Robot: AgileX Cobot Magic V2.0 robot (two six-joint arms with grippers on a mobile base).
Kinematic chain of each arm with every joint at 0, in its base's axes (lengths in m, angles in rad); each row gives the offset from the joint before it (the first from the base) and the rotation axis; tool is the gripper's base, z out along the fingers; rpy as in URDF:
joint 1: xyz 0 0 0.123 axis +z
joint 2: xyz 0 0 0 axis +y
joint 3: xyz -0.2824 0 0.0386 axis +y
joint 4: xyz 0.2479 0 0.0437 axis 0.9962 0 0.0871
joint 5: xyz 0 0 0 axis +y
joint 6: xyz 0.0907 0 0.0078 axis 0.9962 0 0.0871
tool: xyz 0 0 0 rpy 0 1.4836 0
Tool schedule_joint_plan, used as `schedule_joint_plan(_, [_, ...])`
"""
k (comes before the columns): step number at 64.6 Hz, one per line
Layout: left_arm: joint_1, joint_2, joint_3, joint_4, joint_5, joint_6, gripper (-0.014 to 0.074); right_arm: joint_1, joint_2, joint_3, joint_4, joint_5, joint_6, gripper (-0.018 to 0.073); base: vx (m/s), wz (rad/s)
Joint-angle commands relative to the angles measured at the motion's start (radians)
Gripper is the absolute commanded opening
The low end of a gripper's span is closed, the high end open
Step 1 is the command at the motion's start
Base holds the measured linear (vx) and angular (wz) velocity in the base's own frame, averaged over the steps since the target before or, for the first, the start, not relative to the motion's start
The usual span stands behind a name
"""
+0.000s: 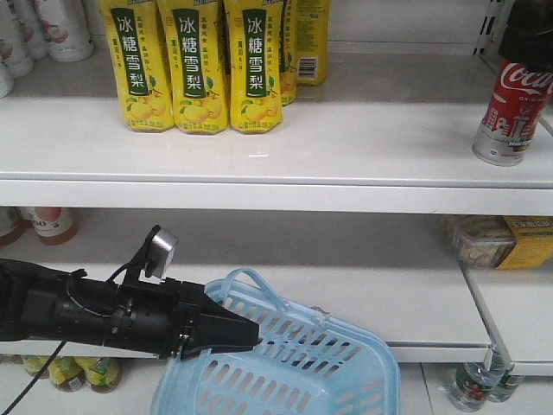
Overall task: Place coke in basket with both arms
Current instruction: 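Close the right gripper on the Coca-Cola bottle and lift it off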
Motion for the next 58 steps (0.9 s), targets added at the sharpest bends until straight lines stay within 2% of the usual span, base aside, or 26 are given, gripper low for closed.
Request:
schedule_joint_plan(1, [-0.004, -0.044, -0.020, -0.075, 0.055, 0.019, -0.0006, -0.004, -0.012, -0.049, 0.000, -0.083, 0.000, 0.0298, 0.00, 0.00])
schedule_joint_plan(14, [-0.004, -0.044, -0.020, -0.075, 0.055, 0.019, -0.0006, -0.003, -0.050, -0.048, 0.000, -0.082, 0.000, -0.0017, 0.00, 0.00])
schedule_joint_plan(36, [-0.004, -0.044, -0.020, -0.075, 0.055, 0.019, -0.0006, -0.002, -0.195, -0.048, 0.000, 0.037, -0.014, -0.0009, 0.00, 0.00])
schedule_joint_plan(50, [-0.004, -0.044, -0.020, -0.075, 0.055, 0.019, -0.0006, -0.002, -0.324, -0.045, 0.000, 0.220, -0.014, -0.0009, 0.00, 0.00])
schedule_joint_plan(58, [-0.004, -0.044, -0.020, -0.075, 0.055, 0.019, -0.0006, -0.001, -0.398, -0.045, 0.039, 0.335, -0.046, -0.0008, 0.00, 0.00])
